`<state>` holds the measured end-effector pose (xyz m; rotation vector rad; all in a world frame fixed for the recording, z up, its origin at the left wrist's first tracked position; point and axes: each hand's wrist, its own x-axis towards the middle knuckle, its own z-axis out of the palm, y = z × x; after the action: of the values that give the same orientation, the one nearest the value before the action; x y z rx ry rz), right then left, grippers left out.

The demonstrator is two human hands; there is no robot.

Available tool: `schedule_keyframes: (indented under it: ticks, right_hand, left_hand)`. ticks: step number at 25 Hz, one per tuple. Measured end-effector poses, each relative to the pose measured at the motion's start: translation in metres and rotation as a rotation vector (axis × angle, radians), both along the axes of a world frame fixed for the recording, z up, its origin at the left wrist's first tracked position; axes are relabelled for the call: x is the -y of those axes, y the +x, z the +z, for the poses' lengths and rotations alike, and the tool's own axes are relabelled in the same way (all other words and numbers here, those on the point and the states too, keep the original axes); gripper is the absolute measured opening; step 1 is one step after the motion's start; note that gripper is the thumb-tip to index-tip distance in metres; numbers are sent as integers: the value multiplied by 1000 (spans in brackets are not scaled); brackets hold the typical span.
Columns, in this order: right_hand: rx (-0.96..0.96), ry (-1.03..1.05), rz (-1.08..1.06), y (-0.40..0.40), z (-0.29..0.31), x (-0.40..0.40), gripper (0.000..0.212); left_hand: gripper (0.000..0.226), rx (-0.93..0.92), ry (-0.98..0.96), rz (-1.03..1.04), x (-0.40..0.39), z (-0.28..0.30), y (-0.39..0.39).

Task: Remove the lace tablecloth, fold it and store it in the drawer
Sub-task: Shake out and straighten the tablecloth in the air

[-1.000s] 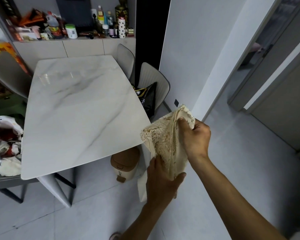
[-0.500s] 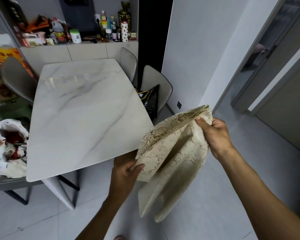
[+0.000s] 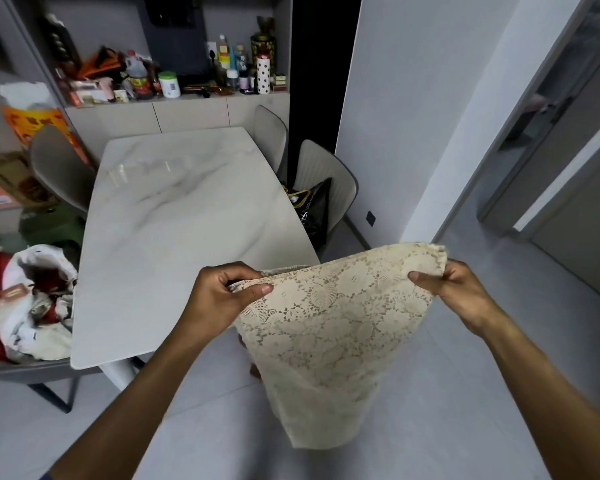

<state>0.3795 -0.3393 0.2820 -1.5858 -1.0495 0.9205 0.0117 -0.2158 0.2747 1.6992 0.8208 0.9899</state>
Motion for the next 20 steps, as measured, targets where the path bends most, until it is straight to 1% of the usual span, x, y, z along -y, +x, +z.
schedule_keyframes:
  ticks: [2, 4, 5, 7, 8, 9, 10, 11, 14, 17, 20]
  right_hand:
    - [26, 53, 51, 0, 3, -4, 21]
    - [-5, 79, 82, -3, -2, -6, 26]
    - [-37, 90, 82, -5, -6, -6, 29]
    - [-70, 113, 91, -10, -10, -9, 33]
    - [-83, 125, 107, -14, -11, -13, 34]
    - [-98, 139, 124, -18, -10, -17, 33]
    - [-108, 153, 141, -22, -8, -21, 31]
    - [-105, 164, 158, -25, -4, -26, 28]
    - [-47, 170, 218, -32, 8, -38, 18]
    - [-56, 210, 239, -31, 21, -45, 13]
    - [-90, 210, 226, -24, 31, -48, 18]
  left_hand:
    - [16, 20, 11, -4, -4, 5, 3]
    - [19, 59, -12, 1, -14, 9, -2]
    - [26, 53, -25, -24, -20, 10, -8]
    - [38, -32, -79, -92, -30, 6, -21]
    - [34, -85, -131, -118, -34, 2, -29]
    - [24, -128, -188, -134, -38, -4, -37]
    - [13, -154, -243, -145, -40, -9, -44]
    - [8, -164, -289, -149, -41, -15, -50]
    - [13, -179, -343, -134, -43, -25, -58]
    - [20, -106, -367, -126, -41, -30, -61]
    - [20, -4, -424, -152, -36, -41, -67]
